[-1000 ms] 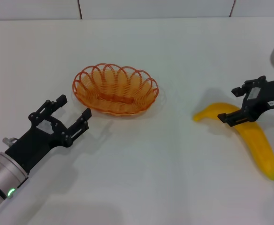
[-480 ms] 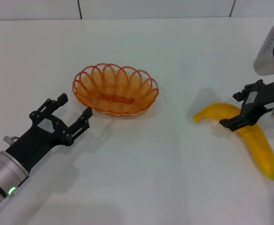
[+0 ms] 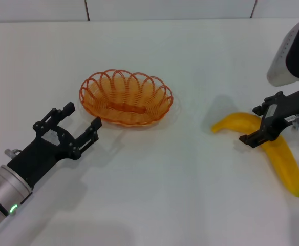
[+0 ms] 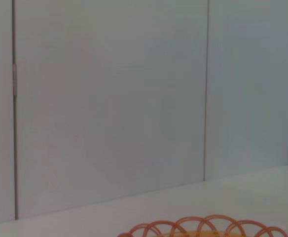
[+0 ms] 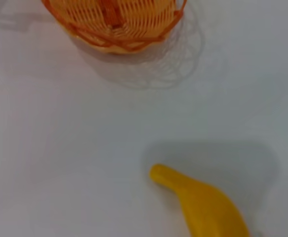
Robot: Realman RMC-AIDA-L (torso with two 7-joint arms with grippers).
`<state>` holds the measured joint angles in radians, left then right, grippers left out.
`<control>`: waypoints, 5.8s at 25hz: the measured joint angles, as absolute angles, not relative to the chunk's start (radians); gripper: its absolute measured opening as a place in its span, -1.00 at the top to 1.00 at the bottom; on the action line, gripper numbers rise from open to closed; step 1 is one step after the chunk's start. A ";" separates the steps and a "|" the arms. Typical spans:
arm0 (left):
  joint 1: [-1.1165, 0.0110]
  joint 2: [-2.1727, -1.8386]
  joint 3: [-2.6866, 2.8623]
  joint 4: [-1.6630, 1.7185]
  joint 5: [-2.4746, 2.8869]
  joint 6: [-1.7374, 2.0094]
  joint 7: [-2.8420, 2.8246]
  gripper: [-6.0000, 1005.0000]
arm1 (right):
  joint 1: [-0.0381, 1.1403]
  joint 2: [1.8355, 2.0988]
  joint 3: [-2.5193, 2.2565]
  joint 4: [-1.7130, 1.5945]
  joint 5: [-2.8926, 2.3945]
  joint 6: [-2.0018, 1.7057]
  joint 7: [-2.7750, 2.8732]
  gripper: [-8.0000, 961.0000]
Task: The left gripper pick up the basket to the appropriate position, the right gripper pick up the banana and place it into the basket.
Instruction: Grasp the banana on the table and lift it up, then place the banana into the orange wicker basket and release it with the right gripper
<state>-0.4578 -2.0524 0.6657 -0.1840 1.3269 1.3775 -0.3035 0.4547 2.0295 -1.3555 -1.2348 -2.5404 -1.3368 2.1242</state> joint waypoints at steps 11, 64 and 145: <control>-0.466 -2.052 0.666 -0.184 1.327 1.378 -0.305 -0.53 | 0.480 2.030 -1.359 -1.200 -2.568 -1.338 2.136 -0.82; -0.472 -2.052 0.666 -0.197 1.325 1.388 -0.319 -0.53 | 0.445 2.033 -1.362 -1.358 -2.476 -1.336 2.164 -0.06; -0.525 -2.053 0.571 -0.341 1.280 1.214 -0.332 -0.50 | 0.463 2.031 -1.384 -1.353 -2.474 -1.334 2.163 -0.06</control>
<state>-0.5246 -2.0526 0.5707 -0.3410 1.2796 1.2143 -0.3319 0.4633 2.0309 -1.3840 -1.3530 -2.4743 -1.3338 2.1628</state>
